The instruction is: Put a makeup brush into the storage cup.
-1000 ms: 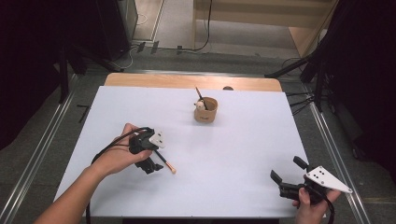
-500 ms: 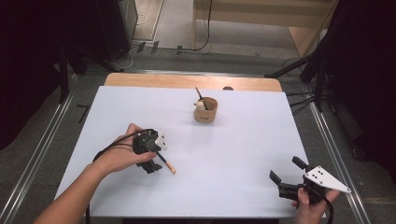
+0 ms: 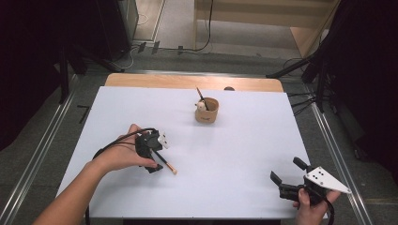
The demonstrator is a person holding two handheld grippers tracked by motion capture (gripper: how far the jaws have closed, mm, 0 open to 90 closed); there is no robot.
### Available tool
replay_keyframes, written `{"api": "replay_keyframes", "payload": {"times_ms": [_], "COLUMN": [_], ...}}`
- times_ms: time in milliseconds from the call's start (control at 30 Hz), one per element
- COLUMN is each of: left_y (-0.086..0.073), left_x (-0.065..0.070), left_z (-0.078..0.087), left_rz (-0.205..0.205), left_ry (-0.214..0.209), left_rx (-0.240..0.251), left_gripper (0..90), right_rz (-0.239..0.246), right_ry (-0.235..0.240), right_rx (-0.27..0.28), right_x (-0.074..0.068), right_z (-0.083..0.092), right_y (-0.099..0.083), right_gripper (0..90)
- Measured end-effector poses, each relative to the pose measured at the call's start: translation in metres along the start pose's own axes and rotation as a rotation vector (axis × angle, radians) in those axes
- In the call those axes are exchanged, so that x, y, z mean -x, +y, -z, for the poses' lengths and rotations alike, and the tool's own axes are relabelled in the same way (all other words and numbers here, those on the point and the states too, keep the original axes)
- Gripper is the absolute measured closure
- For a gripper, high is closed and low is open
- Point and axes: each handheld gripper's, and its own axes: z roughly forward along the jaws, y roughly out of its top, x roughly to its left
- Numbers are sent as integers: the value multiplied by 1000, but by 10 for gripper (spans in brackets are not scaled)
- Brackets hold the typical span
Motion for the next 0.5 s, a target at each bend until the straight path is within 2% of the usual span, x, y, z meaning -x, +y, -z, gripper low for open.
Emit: {"api": "replay_keyframes", "payload": {"times_ms": [100,167,233,300,333,400,500], "left_y": [0,0,0,-1,-1,-2,-2], "left_x": [-2,-1,-1,-2,-2,-2,-3], "left_z": [0,4,8,10,10,10,10], "left_rz": [1,-3,-17,-39,-44,-41,-9], "left_ry": [-11,-10,-13,-20,-20,-27,-29], "left_rx": [6,9,16,9,9,14,13], "left_gripper": [139,217,423,735,827,849,851], "right_rz": [0,1,-2,-1,-1,-1,5], "right_ry": [0,-2,-4,-4,-5,-3,0], "right_rx": [0,0,-1,-2,-2,-3,-2], "right_x": [0,0,1,1,1,0,-1], "right_z": [0,0,0,0,-1,-1,-1], "right_y": [0,0,-1,-1,-1,-1,-1], "right_gripper": [0,0,0,0,0,0,0]}}
